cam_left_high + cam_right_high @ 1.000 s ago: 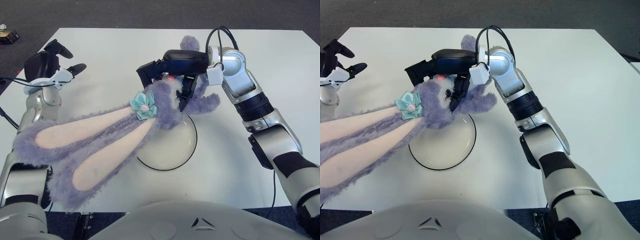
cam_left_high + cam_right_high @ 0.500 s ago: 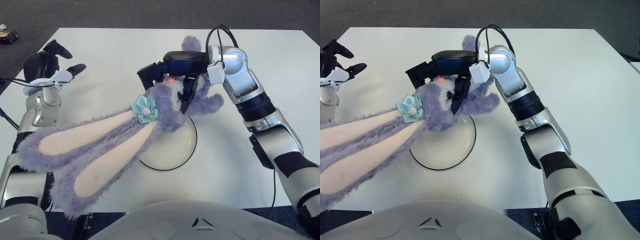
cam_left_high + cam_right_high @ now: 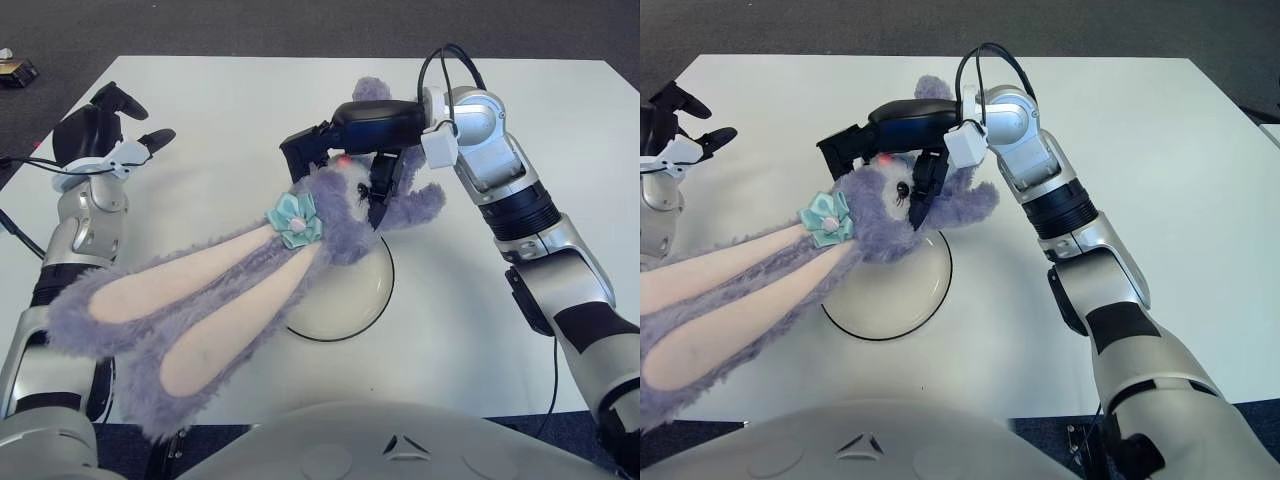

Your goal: Put the doll into the plate.

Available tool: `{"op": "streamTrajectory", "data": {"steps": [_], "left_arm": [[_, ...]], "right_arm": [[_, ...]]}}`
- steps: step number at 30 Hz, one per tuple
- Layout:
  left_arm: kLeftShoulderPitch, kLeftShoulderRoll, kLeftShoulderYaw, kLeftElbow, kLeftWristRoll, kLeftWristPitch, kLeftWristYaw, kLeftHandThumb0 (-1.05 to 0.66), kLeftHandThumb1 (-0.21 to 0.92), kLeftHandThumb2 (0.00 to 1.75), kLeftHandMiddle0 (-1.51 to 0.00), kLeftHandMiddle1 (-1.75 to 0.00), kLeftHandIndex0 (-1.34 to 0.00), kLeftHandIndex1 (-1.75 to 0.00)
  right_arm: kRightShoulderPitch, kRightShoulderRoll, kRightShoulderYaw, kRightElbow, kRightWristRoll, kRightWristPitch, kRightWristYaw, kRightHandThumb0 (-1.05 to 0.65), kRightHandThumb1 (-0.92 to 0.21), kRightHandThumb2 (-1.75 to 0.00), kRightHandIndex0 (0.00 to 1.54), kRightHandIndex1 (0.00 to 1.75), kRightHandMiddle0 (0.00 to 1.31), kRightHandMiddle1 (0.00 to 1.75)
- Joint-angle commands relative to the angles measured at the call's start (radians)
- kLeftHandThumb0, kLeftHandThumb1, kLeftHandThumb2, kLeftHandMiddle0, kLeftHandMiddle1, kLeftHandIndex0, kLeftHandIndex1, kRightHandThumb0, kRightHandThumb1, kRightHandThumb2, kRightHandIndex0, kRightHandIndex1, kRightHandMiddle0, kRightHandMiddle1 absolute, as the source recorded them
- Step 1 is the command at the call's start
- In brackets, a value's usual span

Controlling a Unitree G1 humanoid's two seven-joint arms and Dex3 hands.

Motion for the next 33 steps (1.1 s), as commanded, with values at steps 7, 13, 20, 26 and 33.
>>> {"op": "streamTrajectory", "data": {"steps": [7, 13, 20, 26, 33], "left_arm": [[-0.007, -0.003, -0.004, -0.011, 0.015, 0.012, -0.008, -0.37, 0.92, 0.21, -0.69, -1.52, -0.54, -1.39], [-0.008, -0.008, -0.008, -0.014, 0.019, 0.016, -0.007, -0.37, 0.92, 0.21, -0.69, -1.52, -0.54, -1.39], [-0.007, -0.013, -0.009, -0.019, 0.022, 0.021, -0.008, -0.37, 0.92, 0.21, -0.69, -1.52, -0.54, -1.39], [-0.009, -0.016, -0.011, -0.023, 0.024, 0.027, -0.010, -0.37, 0.92, 0.21, -0.69, -1.52, -0.54, -1.39], [-0.011, -0.018, -0.013, -0.025, 0.025, 0.032, -0.013, -0.37, 0.92, 0.21, -0.68, -1.53, -0.53, -1.40]], "right_arm": [[-0.002, -0.023, -0.007, -0.068, 0.014, 0.003, 0.018, -0.01, -0.92, -0.22, 0.59, 1.27, 0.39, 1.41], [0.003, -0.061, -0.006, -0.155, -0.008, 0.025, 0.032, -0.01, -0.92, -0.21, 0.61, 1.22, 0.38, 1.44], [0.016, -0.084, 0.003, -0.206, -0.007, 0.043, 0.035, -0.01, -0.92, -0.24, 0.59, 1.21, 0.35, 1.51], [0.038, -0.083, 0.010, -0.211, 0.001, 0.010, 0.029, -0.01, -0.92, -0.25, 0.56, 1.19, 0.35, 1.56], [0.067, -0.052, 0.008, -0.159, 0.036, -0.051, 0.015, -0.01, -0.92, -0.26, 0.55, 1.19, 0.34, 1.57]]}}
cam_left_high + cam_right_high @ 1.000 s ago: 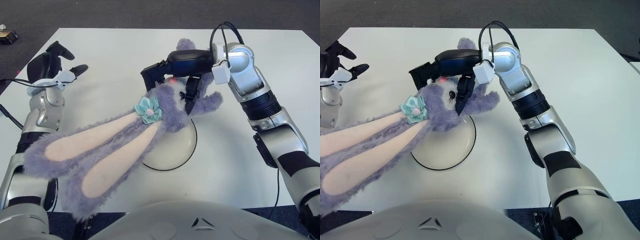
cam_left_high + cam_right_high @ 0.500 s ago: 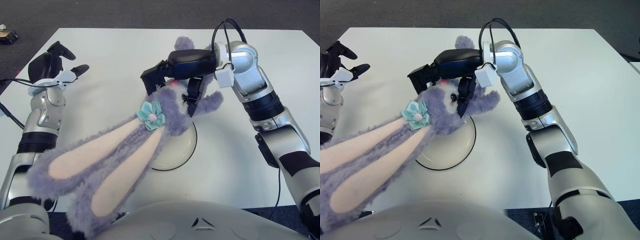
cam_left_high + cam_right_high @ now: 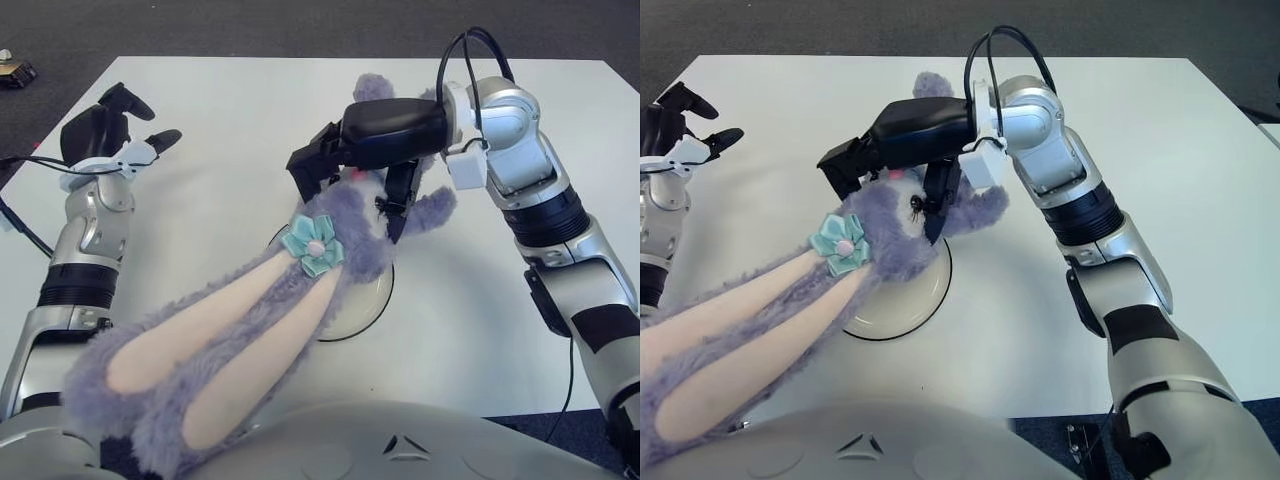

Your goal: Put the doll into the plate.

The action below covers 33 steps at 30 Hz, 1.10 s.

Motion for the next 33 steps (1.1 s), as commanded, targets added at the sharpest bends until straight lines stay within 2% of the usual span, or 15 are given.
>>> {"op": "streamTrajectory", "data": {"steps": [1, 3, 4, 5, 6, 7, 8, 9, 10, 11, 14, 17, 21, 28, 33], "left_arm": [[-0.011, -0.004, -0.005, -0.007, 0.013, 0.007, -0.007, -0.37, 0.92, 0.21, -0.68, -1.53, -0.53, -1.40], [-0.013, -0.006, -0.006, -0.006, 0.014, 0.008, -0.007, -0.37, 0.92, 0.21, -0.68, -1.53, -0.53, -1.40], [-0.014, -0.006, -0.007, -0.006, 0.014, 0.008, -0.006, -0.37, 0.92, 0.21, -0.68, -1.53, -0.53, -1.40], [-0.014, -0.007, -0.008, -0.006, 0.014, 0.008, -0.006, -0.37, 0.92, 0.21, -0.68, -1.53, -0.53, -1.40], [-0.014, -0.007, -0.008, -0.006, 0.014, 0.008, -0.006, -0.37, 0.92, 0.21, -0.68, -1.53, -0.53, -1.40], [-0.015, -0.007, -0.009, -0.005, 0.014, 0.008, -0.006, -0.37, 0.92, 0.21, -0.68, -1.53, -0.53, -1.40], [-0.015, -0.008, -0.009, -0.005, 0.015, 0.008, -0.006, -0.37, 0.92, 0.21, -0.68, -1.53, -0.53, -1.40], [-0.016, -0.008, -0.009, -0.005, 0.015, 0.008, -0.006, -0.37, 0.92, 0.21, -0.68, -1.53, -0.53, -1.40], [-0.017, -0.009, -0.011, -0.004, 0.015, 0.008, -0.006, -0.37, 0.92, 0.21, -0.68, -1.53, -0.53, -1.40], [-0.018, -0.010, -0.011, -0.004, 0.015, 0.008, -0.006, -0.37, 0.92, 0.21, -0.68, -1.53, -0.53, -1.40], [-0.021, -0.013, -0.015, -0.003, 0.016, 0.009, -0.006, -0.37, 0.92, 0.21, -0.68, -1.53, -0.53, -1.40], [-0.021, -0.013, -0.015, -0.003, 0.016, 0.010, -0.005, -0.37, 0.92, 0.21, -0.68, -1.53, -0.53, -1.40], [-0.029, -0.021, -0.024, 0.001, 0.018, 0.008, -0.005, -0.37, 0.92, 0.21, -0.68, -1.53, -0.53, -1.40], [-0.033, -0.028, -0.028, -0.001, 0.021, 0.006, -0.004, -0.37, 0.92, 0.21, -0.67, -1.53, -0.53, -1.40], [-0.033, -0.038, -0.031, -0.022, 0.027, 0.021, -0.010, -0.37, 0.92, 0.21, -0.67, -1.53, -0.53, -1.40]], "right_arm": [[0.026, 0.022, -0.006, 0.028, 0.039, -0.027, -0.019, -0.01, -0.92, -0.27, 0.52, 1.20, 0.34, 1.59], [0.036, 0.028, -0.012, 0.042, 0.048, -0.037, -0.023, -0.01, -0.92, -0.29, 0.50, 1.22, 0.34, 1.61], [0.037, 0.027, -0.013, 0.047, 0.048, -0.040, -0.024, -0.13, -0.92, -0.31, 0.48, 0.99, 0.35, 1.59], [0.037, 0.027, -0.014, 0.050, 0.047, -0.043, -0.024, -0.18, -0.92, -0.33, 0.48, 0.85, 0.34, 1.59], [0.038, 0.027, -0.015, 0.053, 0.047, -0.045, -0.024, -0.24, -0.92, -0.35, 0.50, 0.59, 0.34, 1.59], [0.037, 0.022, -0.014, 0.046, 0.045, -0.024, -0.021, -0.28, -0.92, -0.36, 0.51, 0.42, 0.33, 1.60], [0.036, 0.018, -0.014, 0.042, 0.044, -0.008, -0.018, -0.33, -0.92, -0.34, 0.47, 0.35, 0.28, 1.43], [0.036, 0.016, -0.014, 0.039, 0.043, 0.003, -0.016, -0.40, -0.92, -0.32, 0.40, 0.23, 0.24, 1.10], [0.035, 0.010, -0.015, 0.025, 0.060, 0.059, -0.006, -0.45, -0.92, -0.31, 0.36, 0.15, 0.24, 0.85], [0.034, 0.007, -0.016, 0.015, 0.073, 0.098, 0.001, -0.48, -0.92, -0.29, 0.24, 0.09, 0.19, 0.61], [0.033, 0.004, -0.021, -0.012, 0.115, 0.209, 0.017, -0.50, -0.92, -0.27, 0.08, 0.03, 0.13, 0.29], [0.035, 0.004, -0.025, -0.028, 0.120, 0.240, 0.022, -0.51, -0.92, -0.26, 0.03, 0.01, 0.11, 0.18], [0.022, 0.014, -0.036, -0.034, 0.179, 0.370, 0.045, -0.48, -0.92, -0.25, 0.00, 0.00, 0.08, 0.12], [0.009, 0.026, -0.040, -0.027, 0.175, 0.397, 0.058, -0.45, -0.92, -0.24, 0.00, 0.00, 0.07, 0.09], [0.008, 0.026, -0.042, -0.029, 0.149, 0.381, 0.050, -0.44, -0.92, -0.24, 0.00, 0.00, 0.07, 0.08]]}}
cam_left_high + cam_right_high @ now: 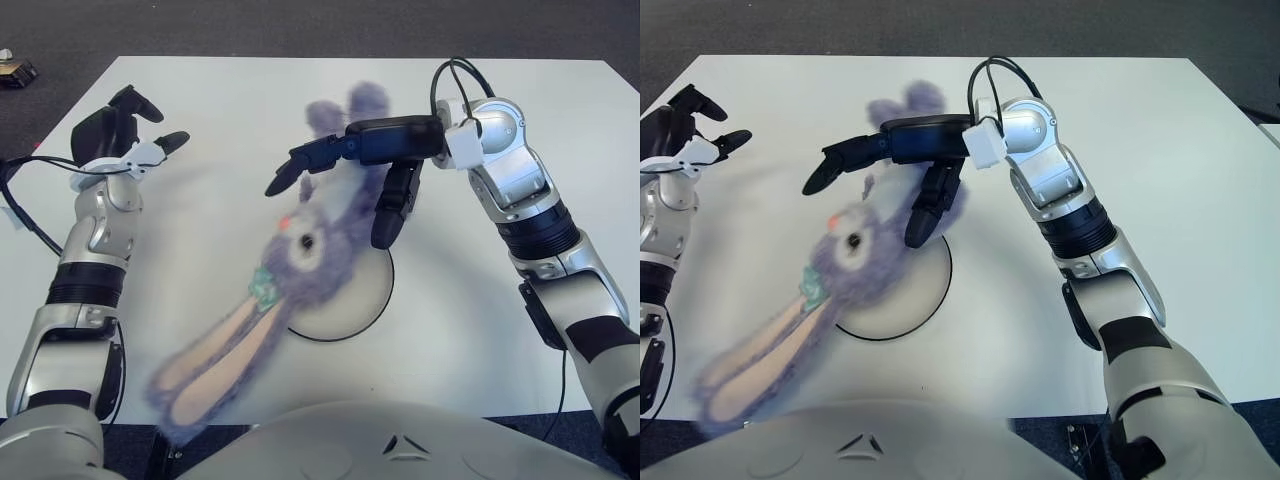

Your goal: Put the doll into the plate.

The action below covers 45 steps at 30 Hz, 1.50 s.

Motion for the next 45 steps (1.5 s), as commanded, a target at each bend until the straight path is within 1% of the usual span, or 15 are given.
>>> {"op": "streamTrajectory", "data": {"steps": [1, 2, 6, 10, 24, 29, 33, 36, 39, 40, 42, 45], "left_arm": [[-0.015, -0.007, -0.005, -0.017, 0.010, 0.011, -0.010, -0.37, 0.92, 0.21, -0.67, -1.53, -0.53, -1.40], [-0.015, -0.008, -0.005, -0.018, 0.011, 0.012, -0.011, -0.37, 0.92, 0.21, -0.67, -1.53, -0.53, -1.40], [-0.013, -0.012, -0.005, -0.029, 0.012, 0.017, -0.016, -0.37, 0.92, 0.21, -0.67, -1.53, -0.53, -1.40], [-0.012, -0.015, -0.004, -0.036, 0.013, 0.020, -0.020, -0.37, 0.92, 0.21, -0.67, -1.53, -0.53, -1.40], [-0.010, -0.026, -0.003, -0.053, 0.016, 0.029, -0.027, -0.37, 0.92, 0.21, -0.66, -1.54, -0.53, -1.40], [-0.008, -0.029, -0.003, -0.059, 0.017, 0.034, -0.029, -0.37, 0.92, 0.21, -0.66, -1.55, -0.53, -1.40], [-0.009, -0.031, -0.003, -0.054, 0.017, 0.032, -0.026, -0.37, 0.92, 0.21, -0.66, -1.55, -0.53, -1.40], [-0.008, -0.031, -0.002, -0.052, 0.017, 0.030, -0.024, -0.37, 0.92, 0.21, -0.66, -1.55, -0.53, -1.40], [-0.008, -0.031, -0.002, -0.052, 0.016, 0.030, -0.024, -0.37, 0.92, 0.21, -0.66, -1.56, -0.53, -1.40], [-0.006, -0.031, -0.001, -0.050, 0.015, 0.027, -0.023, -0.37, 0.92, 0.21, -0.66, -1.56, -0.53, -1.40], [-0.003, -0.032, 0.000, -0.049, 0.013, 0.023, -0.021, -0.37, 0.92, 0.21, -0.66, -1.56, -0.53, -1.40], [0.000, -0.032, 0.002, -0.049, 0.011, 0.020, -0.020, -0.37, 0.92, 0.21, -0.66, -1.56, -0.53, -1.40]], "right_arm": [[-0.017, 0.002, -0.012, -0.007, -0.009, -0.010, 0.000, -0.44, -0.92, -0.24, 0.00, 0.00, 0.07, 0.08], [-0.017, 0.003, -0.012, -0.006, -0.010, -0.011, 0.000, -0.44, -0.92, -0.24, 0.00, 0.00, 0.07, 0.08], [-0.032, 0.012, -0.006, 0.032, -0.027, -0.074, 0.009, -0.43, -0.92, -0.23, 0.00, 0.00, 0.07, 0.07], [-0.045, 0.017, -0.002, 0.056, -0.036, -0.111, 0.017, -0.43, -0.92, -0.19, 0.00, 0.00, 0.06, 0.06], [-0.035, 0.023, -0.008, 0.082, -0.049, -0.177, 0.008, -0.44, -0.92, -0.15, 0.00, 0.00, 0.06, 0.05], [-0.030, 0.032, -0.020, 0.099, -0.086, -0.214, -0.041, -0.43, -0.92, -0.14, 0.00, 0.00, 0.05, 0.04], [-0.030, 0.041, -0.042, 0.127, -0.141, -0.247, -0.118, -0.43, -0.92, -0.14, 0.00, 0.00, 0.05, 0.04], [-0.019, 0.044, -0.061, 0.144, -0.190, -0.289, -0.190, -0.41, -0.92, -0.14, 0.00, 0.00, 0.06, 0.04], [-0.020, 0.042, -0.064, 0.154, -0.216, -0.314, -0.224, -0.38, -0.92, -0.12, 0.01, 0.00, 0.07, 0.04], [-0.019, 0.039, -0.075, 0.152, -0.256, -0.310, -0.267, -0.37, -0.92, -0.11, 0.01, 0.00, 0.07, 0.04], [-0.016, 0.034, -0.089, 0.146, -0.310, -0.294, -0.327, -0.32, -0.92, -0.09, 0.07, 0.01, 0.12, 0.06], [-0.008, 0.031, -0.092, 0.124, -0.348, -0.244, -0.368, -0.28, -0.92, -0.07, 0.12, 0.02, 0.18, 0.07]]}}
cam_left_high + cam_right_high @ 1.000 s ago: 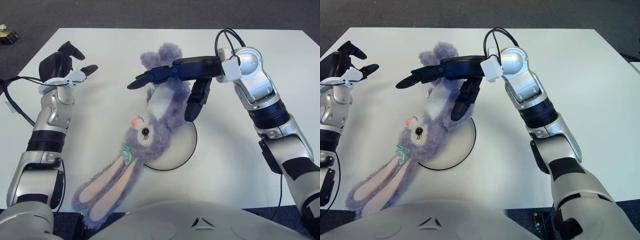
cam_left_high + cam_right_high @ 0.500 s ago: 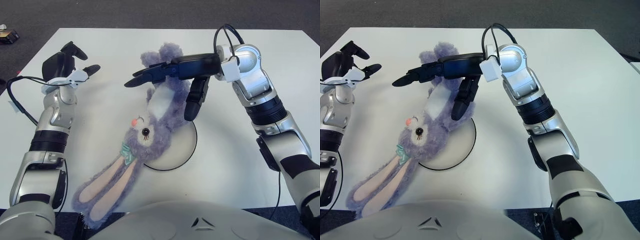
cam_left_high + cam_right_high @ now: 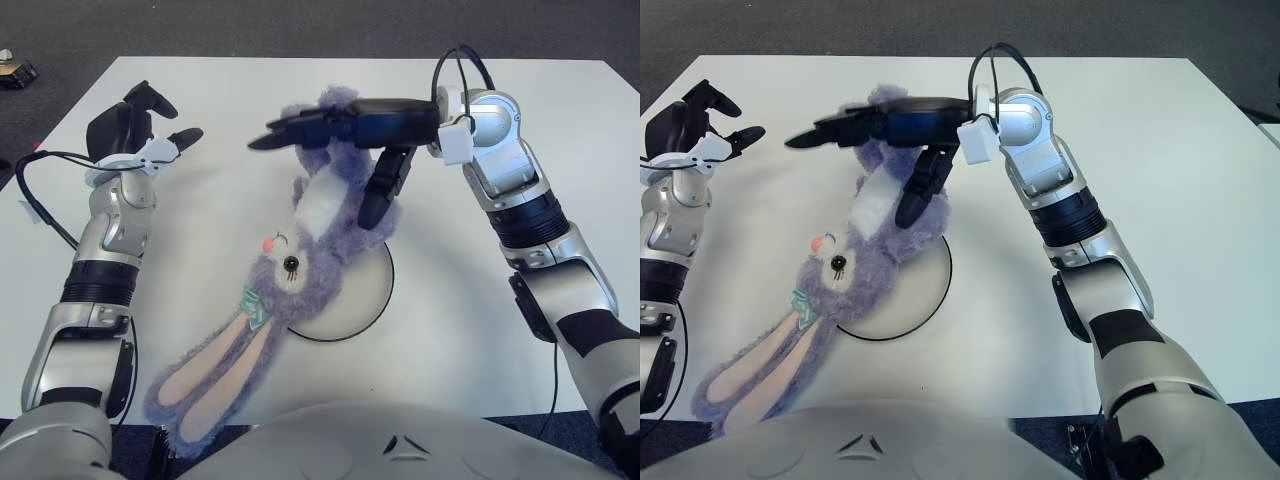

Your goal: Put the doll into the plate.

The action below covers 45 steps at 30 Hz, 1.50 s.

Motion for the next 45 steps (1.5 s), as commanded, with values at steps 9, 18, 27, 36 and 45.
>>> {"op": "streamTrajectory", "data": {"steps": [9, 18, 27, 36, 45], "left_arm": [[0.024, -0.008, 0.025, -0.014, -0.036, -0.060, -0.004, -0.37, 0.92, 0.21, -0.66, -1.56, -0.53, -1.40], [0.043, -0.033, 0.057, -0.018, -0.140, -0.186, -0.032, -0.37, 0.92, 0.21, -0.65, -1.55, -0.53, -1.40], [-0.015, -0.065, 0.043, 0.031, -0.144, -0.241, -0.032, -0.37, 0.92, 0.21, -0.65, -1.54, -0.54, -1.39], [-0.076, -0.084, 0.015, 0.105, -0.132, -0.269, -0.038, -0.37, 0.92, 0.21, -0.65, -1.53, -0.54, -1.39], [-0.163, -0.112, -0.021, 0.237, -0.142, -0.350, -0.049, -0.37, 0.92, 0.21, -0.65, -1.52, -0.53, -1.40]], "right_arm": [[0.024, 0.001, -0.049, 0.052, -0.113, 0.010, -0.215, -0.25, -0.92, -0.08, 0.25, 0.03, 0.26, 0.07], [0.033, 0.019, -0.087, 0.118, -0.108, -0.034, -0.343, -0.27, -0.92, -0.13, 0.42, 0.04, 0.39, 0.09], [0.029, 0.014, -0.151, 0.058, -0.018, 0.102, -0.334, -0.28, -0.92, -0.15, 0.49, 0.02, 0.47, 0.08], [0.060, 0.015, -0.194, -0.020, 0.008, 0.173, -0.366, -0.29, -0.92, -0.11, 0.49, 0.01, 0.50, 0.08], [0.105, 0.015, -0.249, -0.044, 0.029, 0.161, -0.430, -0.30, -0.92, -0.06, 0.53, 0.01, 0.53, 0.07]]}}
